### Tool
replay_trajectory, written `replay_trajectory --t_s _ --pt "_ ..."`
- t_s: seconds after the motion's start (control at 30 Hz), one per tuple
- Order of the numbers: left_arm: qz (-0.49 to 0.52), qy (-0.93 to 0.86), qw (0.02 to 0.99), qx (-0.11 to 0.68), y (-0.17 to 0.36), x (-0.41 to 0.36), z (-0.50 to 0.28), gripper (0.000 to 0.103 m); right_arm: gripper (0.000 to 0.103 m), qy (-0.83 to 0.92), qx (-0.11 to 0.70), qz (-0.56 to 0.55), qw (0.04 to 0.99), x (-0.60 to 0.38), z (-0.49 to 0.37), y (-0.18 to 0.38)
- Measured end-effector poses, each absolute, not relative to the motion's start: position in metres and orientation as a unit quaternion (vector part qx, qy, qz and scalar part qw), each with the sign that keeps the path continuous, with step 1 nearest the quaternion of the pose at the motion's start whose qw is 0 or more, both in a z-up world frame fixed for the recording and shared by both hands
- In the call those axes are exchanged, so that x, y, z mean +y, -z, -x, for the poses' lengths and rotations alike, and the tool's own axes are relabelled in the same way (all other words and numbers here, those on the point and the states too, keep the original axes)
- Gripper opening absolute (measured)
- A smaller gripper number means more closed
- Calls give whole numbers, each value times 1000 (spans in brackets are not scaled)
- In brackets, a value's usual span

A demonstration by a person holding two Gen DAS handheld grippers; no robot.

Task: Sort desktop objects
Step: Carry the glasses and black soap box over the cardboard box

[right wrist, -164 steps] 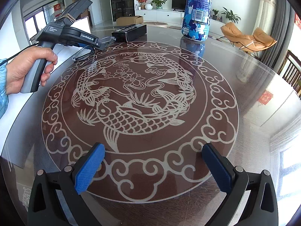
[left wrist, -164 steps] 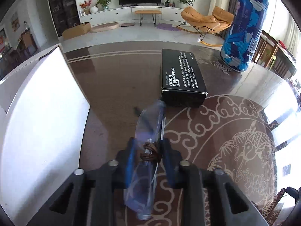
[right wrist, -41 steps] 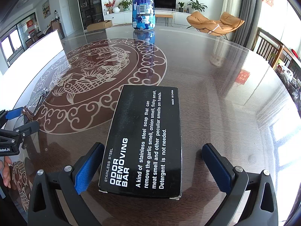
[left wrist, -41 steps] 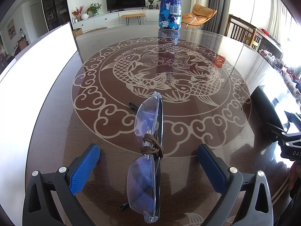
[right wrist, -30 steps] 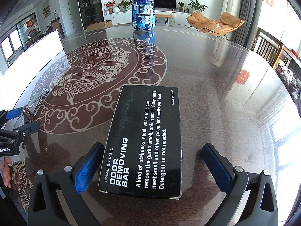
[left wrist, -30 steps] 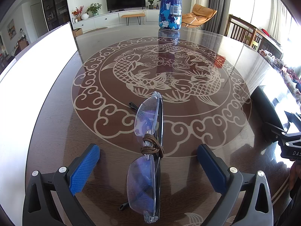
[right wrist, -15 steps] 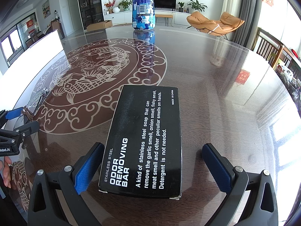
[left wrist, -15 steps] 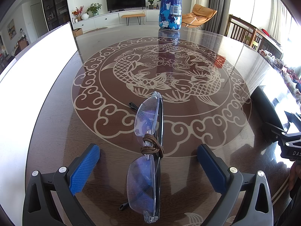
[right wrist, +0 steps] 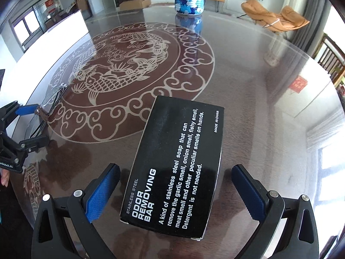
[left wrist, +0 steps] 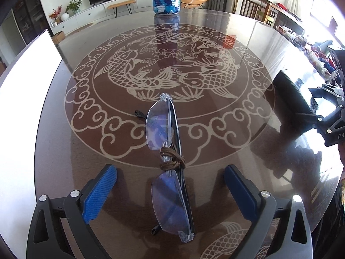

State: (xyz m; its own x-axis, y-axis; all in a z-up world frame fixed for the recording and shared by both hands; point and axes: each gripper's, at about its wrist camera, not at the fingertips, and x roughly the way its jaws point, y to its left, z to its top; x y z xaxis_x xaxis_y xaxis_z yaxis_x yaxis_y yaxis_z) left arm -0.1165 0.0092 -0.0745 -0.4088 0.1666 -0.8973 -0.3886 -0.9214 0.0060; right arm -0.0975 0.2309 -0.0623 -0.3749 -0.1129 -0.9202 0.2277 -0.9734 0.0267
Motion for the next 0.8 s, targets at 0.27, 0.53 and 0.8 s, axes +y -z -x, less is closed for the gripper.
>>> replay_trajectory --t_s 0.27,0.53,0.8 --pt "517 -833 169 99 66 12 128 18 99 773 63 -619 124 229 122 60" --pt "479 -858 169 74 38 -4 102 18 59 781 97 -605 119 222 110 31" --pt "444 -881 162 33 -1 -32 78 18 59 799 94 -577 140 216 92 4"
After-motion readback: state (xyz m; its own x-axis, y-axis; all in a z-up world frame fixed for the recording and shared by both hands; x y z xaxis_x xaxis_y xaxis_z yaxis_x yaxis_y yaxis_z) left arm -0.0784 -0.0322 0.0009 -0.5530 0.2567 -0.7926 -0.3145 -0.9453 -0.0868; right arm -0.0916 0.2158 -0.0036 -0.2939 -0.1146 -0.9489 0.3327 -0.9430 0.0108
